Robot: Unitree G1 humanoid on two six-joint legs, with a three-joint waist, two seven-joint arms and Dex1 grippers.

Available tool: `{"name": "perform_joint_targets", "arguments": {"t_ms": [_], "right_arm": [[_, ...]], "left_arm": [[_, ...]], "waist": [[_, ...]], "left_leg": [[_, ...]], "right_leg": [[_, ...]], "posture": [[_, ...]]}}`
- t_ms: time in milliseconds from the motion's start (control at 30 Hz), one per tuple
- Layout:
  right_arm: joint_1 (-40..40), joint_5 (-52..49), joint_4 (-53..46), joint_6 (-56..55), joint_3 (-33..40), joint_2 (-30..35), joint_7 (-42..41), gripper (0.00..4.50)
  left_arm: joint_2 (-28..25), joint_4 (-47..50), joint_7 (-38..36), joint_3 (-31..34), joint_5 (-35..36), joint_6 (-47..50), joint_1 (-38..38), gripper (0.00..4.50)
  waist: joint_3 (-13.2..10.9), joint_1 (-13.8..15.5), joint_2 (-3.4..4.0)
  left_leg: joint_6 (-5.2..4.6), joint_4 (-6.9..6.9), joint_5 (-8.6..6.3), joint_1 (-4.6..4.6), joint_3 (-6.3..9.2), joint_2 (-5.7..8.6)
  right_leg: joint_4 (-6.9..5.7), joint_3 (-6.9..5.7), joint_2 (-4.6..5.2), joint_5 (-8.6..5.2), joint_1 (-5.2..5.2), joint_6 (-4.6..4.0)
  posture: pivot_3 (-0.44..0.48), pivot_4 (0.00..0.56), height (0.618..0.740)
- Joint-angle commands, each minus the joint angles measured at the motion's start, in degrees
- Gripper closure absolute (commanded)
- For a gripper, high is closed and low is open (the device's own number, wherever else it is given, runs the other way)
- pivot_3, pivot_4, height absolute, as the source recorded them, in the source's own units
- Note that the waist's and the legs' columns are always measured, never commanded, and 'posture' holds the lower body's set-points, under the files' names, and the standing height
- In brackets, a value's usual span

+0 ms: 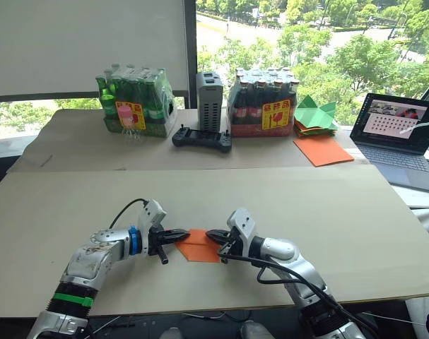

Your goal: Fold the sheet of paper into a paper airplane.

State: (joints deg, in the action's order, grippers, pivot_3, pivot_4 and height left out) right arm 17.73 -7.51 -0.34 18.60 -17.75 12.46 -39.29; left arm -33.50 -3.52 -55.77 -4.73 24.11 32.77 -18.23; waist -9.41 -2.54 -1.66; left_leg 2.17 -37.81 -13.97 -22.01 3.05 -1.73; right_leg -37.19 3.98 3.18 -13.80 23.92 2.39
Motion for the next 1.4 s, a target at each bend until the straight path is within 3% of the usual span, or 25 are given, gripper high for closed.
{"name": "perform_joint_targets", "arguments": {"t_ms": [33, 467, 900, 1400], "right_arm": [[-0.32, 0.81, 0.08, -1.32, -1.52, 0.04, -0.73, 4.44], [-0.97, 6.01, -2.50, -4.15, -4.48, 4.37, -2.21, 4.44], [3.24, 16.02, -4.71, -2.53, -9.35, 7.66, -1.41, 4.44], [2.82, 15.60, -5.90, -2.61, -9.94, 7.37, -4.55, 4.44]], "left_arm": [[0.04, -1.11, 1.26, -1.32, -1.96, 1.60, 1.04, 4.50], [1.62, 4.38, 1.27, -2.25, -0.20, 4.76, -0.35, 4.50], [1.35, 3.77, 1.18, -3.61, -2.09, 3.62, 0.27, 4.50], [1.59, 5.46, 0.77, -3.15, -1.03, 4.74, 1.30, 4.50]], "waist": [[0.01, -0.01, 0.01], [0.05, 0.05, 0.02], [0.05, 0.02, 0.03], [0.06, -0.05, 0.02]], "left_leg": [[0.00, 0.00, 0.00, 0.00, 0.00, 0.00], [0.00, 0.00, 0.00, 0.00, 0.00, 0.01], [-0.01, 0.00, 0.00, -0.03, 0.00, 0.01], [-0.01, 0.00, -0.01, -0.02, 0.00, 0.01]], "right_leg": [[0.00, 0.00, 0.00, 0.00, 0.00, 0.00], [0.05, -0.01, 0.01, -0.01, -0.06, 0.01], [0.06, 0.00, 0.01, -0.01, -0.01, 0.01], [0.06, -0.01, 0.01, -0.01, -0.03, 0.01]], "posture": [[0.000, 0.150, 0.740], [0.000, 0.150, 0.740], [0.000, 0.150, 0.740], [0.000, 0.150, 0.740]]}}
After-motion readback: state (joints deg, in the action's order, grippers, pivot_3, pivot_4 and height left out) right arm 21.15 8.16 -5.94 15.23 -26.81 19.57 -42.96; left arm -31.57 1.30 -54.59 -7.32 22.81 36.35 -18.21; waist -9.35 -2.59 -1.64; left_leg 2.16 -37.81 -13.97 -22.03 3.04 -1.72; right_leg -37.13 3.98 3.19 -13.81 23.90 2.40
